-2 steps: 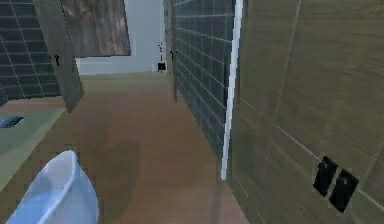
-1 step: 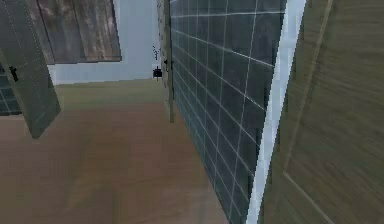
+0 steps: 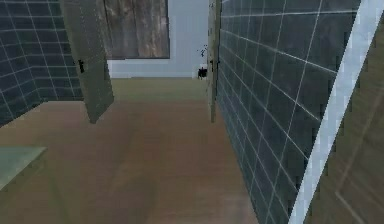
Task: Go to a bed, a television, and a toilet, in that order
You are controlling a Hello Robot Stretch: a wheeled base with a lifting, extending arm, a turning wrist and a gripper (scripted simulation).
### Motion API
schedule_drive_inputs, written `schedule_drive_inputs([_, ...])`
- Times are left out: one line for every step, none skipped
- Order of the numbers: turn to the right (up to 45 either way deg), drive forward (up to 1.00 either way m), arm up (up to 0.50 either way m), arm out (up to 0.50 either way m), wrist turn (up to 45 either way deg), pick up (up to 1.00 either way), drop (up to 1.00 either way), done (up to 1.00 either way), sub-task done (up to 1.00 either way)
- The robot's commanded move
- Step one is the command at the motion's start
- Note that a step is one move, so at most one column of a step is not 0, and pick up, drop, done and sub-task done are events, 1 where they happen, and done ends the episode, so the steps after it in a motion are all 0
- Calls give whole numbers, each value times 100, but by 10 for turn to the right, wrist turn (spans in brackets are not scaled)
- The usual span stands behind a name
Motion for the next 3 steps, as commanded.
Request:
schedule_drive_inputs([0,45,0,0,0,0,0,0,0])
schedule_drive_inputs([-120,0,0,0,0,0,0,0,0])
schedule_drive_inputs([-30,0,0,0,0,0,0,0,0])
